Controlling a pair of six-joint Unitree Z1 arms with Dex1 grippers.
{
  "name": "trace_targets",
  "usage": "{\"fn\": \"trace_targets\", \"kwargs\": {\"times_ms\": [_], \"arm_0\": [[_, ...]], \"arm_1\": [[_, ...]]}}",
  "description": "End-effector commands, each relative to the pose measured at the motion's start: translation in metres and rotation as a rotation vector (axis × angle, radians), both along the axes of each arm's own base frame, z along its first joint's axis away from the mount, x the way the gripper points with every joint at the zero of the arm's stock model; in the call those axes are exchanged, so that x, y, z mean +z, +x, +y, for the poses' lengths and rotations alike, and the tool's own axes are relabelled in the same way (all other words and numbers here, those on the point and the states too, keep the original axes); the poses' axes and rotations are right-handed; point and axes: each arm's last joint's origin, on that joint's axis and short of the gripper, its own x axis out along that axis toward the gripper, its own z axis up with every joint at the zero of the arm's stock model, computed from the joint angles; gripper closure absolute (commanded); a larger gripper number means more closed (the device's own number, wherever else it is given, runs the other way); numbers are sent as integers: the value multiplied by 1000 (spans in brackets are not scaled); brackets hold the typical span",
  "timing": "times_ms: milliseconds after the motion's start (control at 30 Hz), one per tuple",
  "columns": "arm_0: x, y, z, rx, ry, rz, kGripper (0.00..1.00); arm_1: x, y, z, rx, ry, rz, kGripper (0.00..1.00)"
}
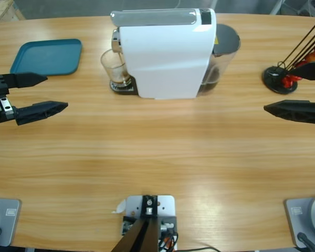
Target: Pour coffee
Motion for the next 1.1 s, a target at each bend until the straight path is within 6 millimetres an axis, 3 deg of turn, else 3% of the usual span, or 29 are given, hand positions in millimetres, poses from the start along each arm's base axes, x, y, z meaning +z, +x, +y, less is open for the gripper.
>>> {"fn": "trace_targets", "kwargs": {"times_ms": [33,1100], "arm_0": [[-15,-1,-2,-29,25,48,0],[-17,-1,-2,-26,23,53,0]], "arm_1": [[-4,4,4,-1,-9,24,0],[-1,3,4,3,2,19,0]]}}
